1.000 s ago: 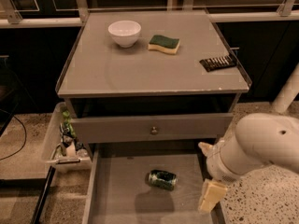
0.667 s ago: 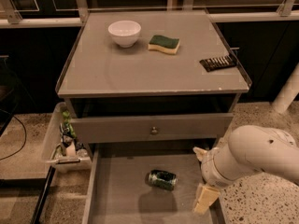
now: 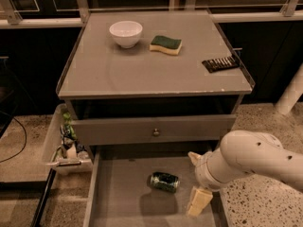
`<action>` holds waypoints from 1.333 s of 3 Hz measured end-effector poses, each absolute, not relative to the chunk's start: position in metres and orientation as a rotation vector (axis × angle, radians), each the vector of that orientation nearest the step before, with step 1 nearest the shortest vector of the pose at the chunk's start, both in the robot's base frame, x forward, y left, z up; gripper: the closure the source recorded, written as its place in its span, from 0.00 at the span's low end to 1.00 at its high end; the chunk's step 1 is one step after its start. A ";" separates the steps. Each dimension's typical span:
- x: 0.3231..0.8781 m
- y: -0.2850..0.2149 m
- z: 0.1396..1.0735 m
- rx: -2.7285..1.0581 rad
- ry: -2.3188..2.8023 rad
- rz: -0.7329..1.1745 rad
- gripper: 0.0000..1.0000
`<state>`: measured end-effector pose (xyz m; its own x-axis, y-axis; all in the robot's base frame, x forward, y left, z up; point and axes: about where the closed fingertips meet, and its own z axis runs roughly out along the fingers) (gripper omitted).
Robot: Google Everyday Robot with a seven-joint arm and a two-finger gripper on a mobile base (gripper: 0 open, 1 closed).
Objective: Pick green can from middle drawer and place on counter
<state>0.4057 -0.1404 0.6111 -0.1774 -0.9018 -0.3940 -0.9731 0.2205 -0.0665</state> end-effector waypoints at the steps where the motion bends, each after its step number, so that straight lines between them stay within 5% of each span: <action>1: 0.417 -0.123 0.570 -1.726 2.148 0.362 0.00; 4: 0.466 -0.092 0.474 -1.667 1.944 0.407 0.00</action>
Offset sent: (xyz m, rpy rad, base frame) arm 0.0429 0.0459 -0.1309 0.1160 -0.0337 0.0065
